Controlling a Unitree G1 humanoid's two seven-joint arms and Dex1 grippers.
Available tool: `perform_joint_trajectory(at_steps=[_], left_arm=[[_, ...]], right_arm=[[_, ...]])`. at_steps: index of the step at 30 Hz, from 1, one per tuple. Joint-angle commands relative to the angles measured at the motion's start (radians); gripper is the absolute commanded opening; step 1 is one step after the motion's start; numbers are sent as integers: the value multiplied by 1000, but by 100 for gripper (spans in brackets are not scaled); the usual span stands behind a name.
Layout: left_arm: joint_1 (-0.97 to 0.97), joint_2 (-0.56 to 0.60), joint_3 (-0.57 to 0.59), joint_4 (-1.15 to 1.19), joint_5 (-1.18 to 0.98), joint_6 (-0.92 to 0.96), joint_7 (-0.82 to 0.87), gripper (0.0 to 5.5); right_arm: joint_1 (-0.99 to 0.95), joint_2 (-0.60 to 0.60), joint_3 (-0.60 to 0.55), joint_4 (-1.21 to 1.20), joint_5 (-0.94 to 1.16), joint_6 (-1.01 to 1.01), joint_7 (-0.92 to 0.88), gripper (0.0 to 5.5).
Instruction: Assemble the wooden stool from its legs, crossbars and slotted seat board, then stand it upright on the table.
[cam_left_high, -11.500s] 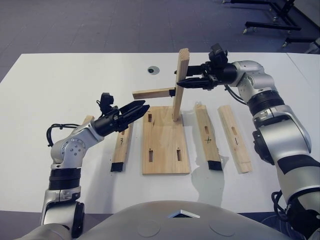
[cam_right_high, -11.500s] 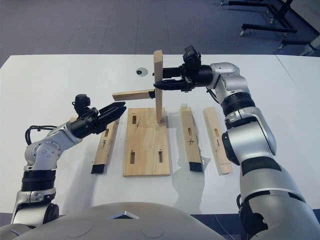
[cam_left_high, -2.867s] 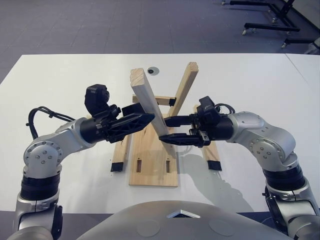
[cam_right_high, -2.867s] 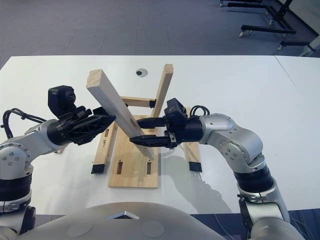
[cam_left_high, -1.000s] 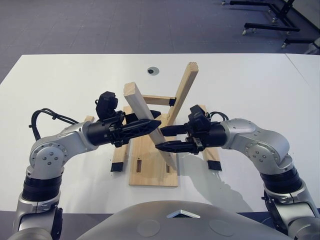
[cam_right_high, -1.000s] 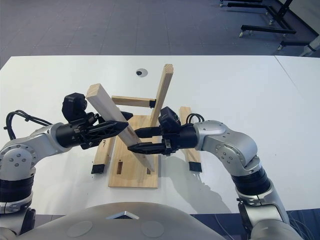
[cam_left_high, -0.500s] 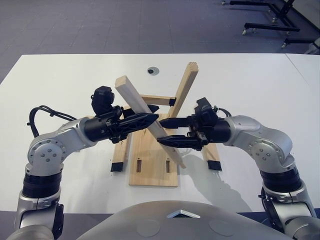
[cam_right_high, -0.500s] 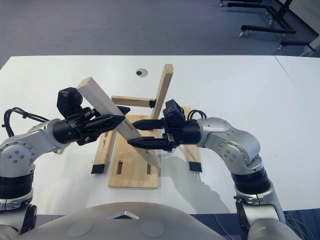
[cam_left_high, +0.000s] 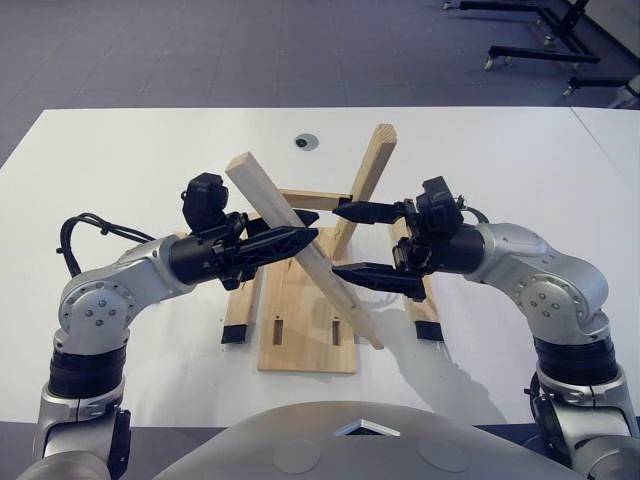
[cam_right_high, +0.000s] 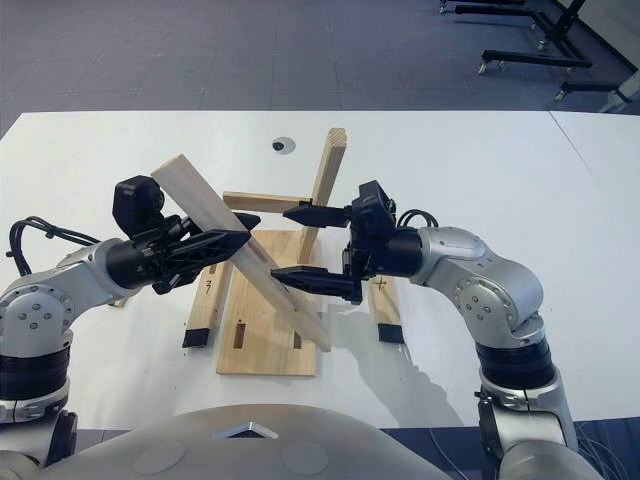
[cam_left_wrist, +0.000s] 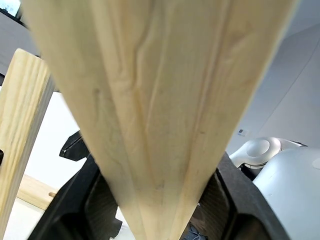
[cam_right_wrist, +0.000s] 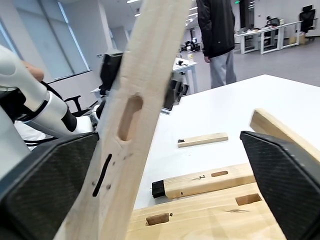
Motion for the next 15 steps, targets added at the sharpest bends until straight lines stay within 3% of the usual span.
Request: perform_joint_trajectory(at_steps=[1,6,15], left_arm=[[22,5,25,-18,46,-44,-41,204],[39,31,40,-41,160,-122,-116,204],[92,196,108,-78,437,-350,-374,204]], right_arm=[[13,-18,-68,21,48,4,11,540],[33,-24,-125,40,79,-6,17,540],[47,-19,-145,80,77,-17,28,540]])
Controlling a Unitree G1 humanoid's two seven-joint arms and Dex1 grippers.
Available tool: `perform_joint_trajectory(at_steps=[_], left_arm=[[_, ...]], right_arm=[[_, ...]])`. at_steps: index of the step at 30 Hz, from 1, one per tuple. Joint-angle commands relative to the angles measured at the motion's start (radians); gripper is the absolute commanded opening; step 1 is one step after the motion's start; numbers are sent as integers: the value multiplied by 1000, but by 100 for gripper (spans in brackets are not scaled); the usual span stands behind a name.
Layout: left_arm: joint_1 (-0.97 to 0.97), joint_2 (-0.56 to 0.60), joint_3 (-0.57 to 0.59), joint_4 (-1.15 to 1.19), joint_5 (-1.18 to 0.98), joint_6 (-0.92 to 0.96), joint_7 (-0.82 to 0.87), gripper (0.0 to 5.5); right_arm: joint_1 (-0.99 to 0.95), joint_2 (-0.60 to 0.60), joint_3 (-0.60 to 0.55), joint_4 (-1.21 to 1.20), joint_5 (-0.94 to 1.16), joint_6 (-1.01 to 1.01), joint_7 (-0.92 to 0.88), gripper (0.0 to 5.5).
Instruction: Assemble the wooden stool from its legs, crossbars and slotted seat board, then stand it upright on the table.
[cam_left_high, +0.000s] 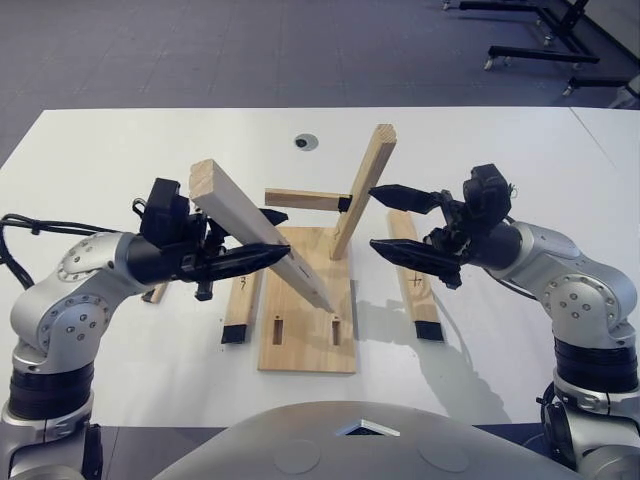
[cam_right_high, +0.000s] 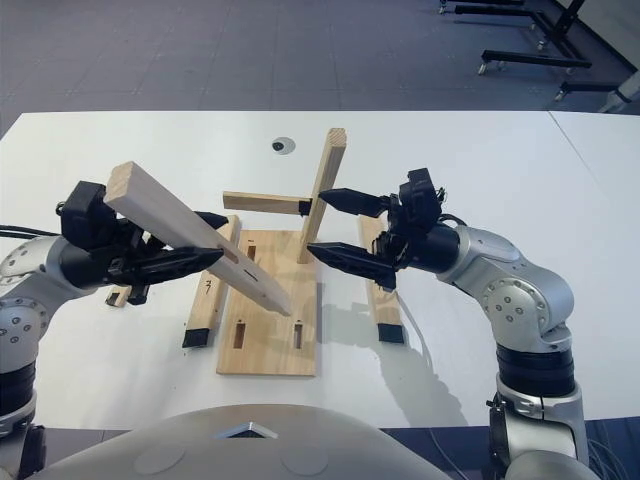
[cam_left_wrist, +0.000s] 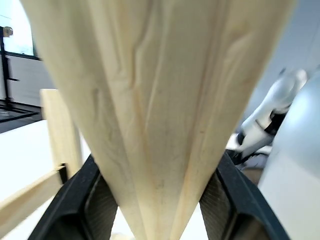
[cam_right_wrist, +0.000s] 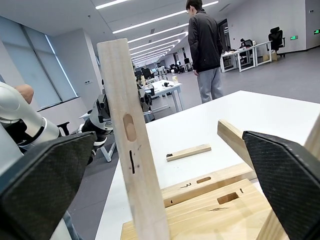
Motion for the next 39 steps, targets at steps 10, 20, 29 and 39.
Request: perform_joint_trajectory(at_steps=[10,20,29,39], left_arm=[[-135,37,10,333,271,-339,-222,204],[-302,78,75,734,266,-424,-480,204],[-690,-14,-39,1385,495,-789,-543,204],[-733,-75,-127,1560,469,-841,-544,204]], right_arm=[[32,0,-2,4,-19,-27,-10,540],[30,9,18,7,-33,-30,-13,540],[-16,21,68,32,-39,-20,3,540],[-42,5,80,58,-21,11,42,540]])
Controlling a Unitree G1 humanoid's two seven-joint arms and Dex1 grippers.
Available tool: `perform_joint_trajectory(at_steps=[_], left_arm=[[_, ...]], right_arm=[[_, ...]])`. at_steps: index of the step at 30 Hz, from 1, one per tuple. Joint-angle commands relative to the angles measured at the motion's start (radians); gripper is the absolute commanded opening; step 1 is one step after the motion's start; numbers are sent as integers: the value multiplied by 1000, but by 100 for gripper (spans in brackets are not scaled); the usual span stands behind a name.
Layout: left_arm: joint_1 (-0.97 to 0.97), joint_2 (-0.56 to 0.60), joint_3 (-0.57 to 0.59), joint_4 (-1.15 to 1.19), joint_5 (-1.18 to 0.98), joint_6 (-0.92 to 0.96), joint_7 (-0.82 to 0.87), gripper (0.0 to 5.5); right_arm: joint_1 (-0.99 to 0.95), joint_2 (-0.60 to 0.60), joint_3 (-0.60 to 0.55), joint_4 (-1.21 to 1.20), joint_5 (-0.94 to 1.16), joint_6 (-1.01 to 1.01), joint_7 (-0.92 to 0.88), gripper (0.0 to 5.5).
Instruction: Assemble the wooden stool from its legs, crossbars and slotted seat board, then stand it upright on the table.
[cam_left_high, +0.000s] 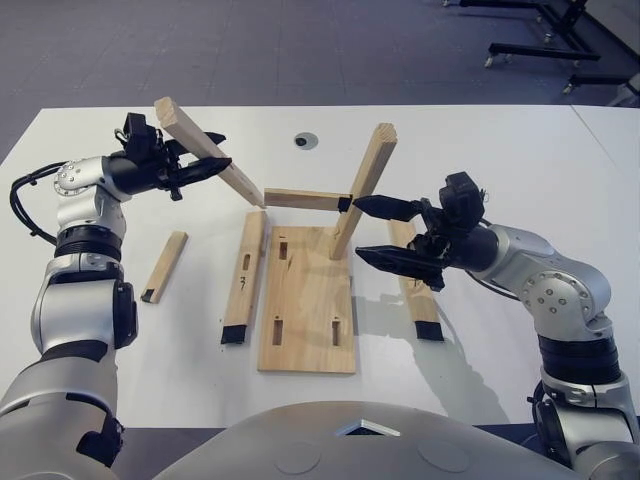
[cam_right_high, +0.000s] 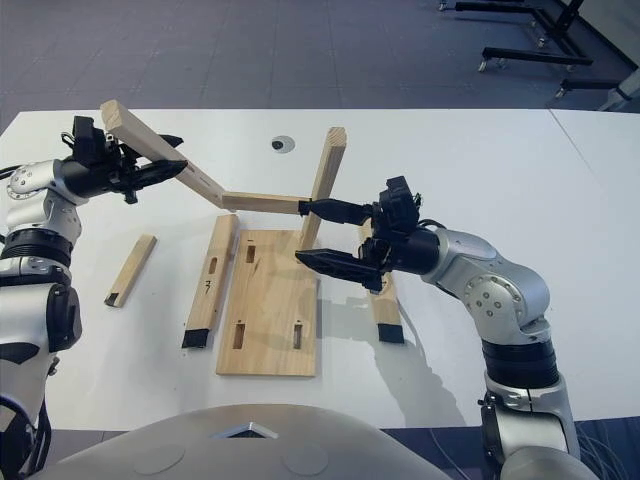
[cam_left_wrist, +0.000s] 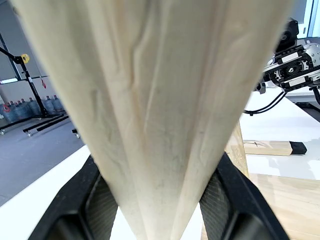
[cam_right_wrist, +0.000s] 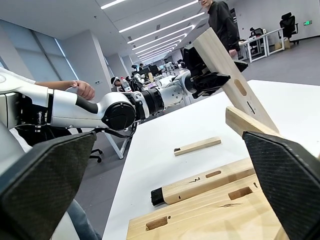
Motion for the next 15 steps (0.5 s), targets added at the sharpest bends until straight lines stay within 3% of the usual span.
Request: perform_joint_trajectory(at_steps=[1,7,15], left_arm=[[10,21,-50,-17,-53,19,-5,204],[-5,41,-95,-97,-183,103,-5,204],[52,98,-282,-259,-342,285,-5,204]], right_arm=[[-17,-20,-10,7,10,23,13,540],[-6,-33,-11,8,15,43,27,540],[-6,-33,-3,9,10,59,39,540]])
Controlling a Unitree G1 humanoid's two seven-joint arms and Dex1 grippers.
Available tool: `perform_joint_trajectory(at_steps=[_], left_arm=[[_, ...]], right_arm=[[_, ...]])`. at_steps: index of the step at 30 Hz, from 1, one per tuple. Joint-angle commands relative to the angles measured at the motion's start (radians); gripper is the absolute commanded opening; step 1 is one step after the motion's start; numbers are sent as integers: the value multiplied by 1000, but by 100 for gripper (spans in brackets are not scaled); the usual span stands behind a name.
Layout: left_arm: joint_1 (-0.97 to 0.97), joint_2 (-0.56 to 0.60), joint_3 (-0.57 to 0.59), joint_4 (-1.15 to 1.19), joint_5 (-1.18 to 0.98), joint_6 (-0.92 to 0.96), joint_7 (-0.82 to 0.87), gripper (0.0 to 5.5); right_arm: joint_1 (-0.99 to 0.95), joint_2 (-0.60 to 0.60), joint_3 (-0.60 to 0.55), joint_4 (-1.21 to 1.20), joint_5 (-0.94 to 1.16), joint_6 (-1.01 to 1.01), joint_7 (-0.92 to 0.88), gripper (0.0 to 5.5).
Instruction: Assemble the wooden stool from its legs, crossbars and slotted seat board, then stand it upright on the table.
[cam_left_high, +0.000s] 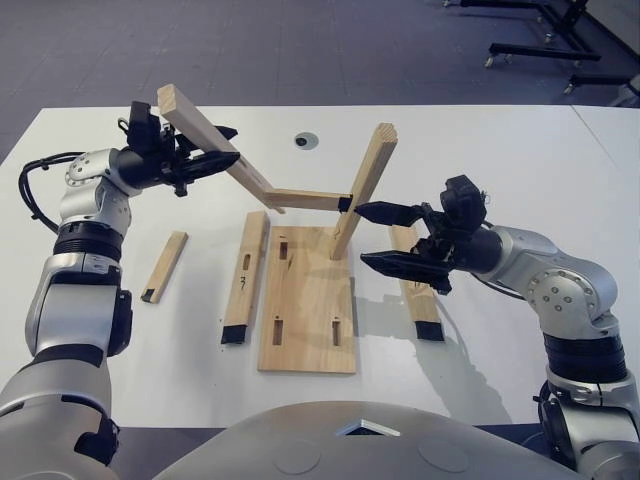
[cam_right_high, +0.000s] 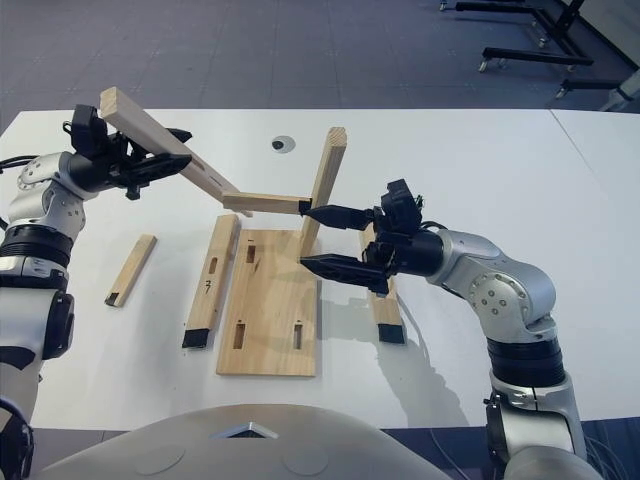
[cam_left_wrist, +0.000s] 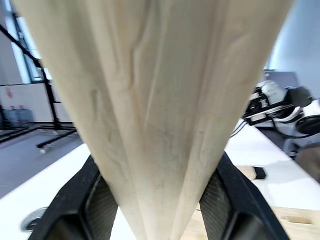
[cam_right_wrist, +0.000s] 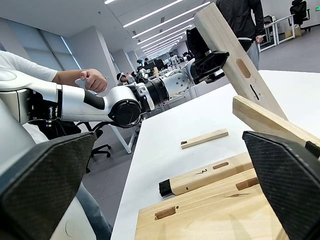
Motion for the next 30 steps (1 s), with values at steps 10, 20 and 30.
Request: perform_joint_trajectory(at_steps=[10,20,30], left_arm=[[25,109,-226,-107,-113,67,-5,204],[-33,71,-178,-40,-23,108,-4,204],[-70,29,-61,-36,167,90,1,204]], right_arm=[[-12,-2,-4,0,6,14,1,540],[-3,3,-7,-5,1,10,-7,540],[-20,7,2,6,-10,-1,2,540]])
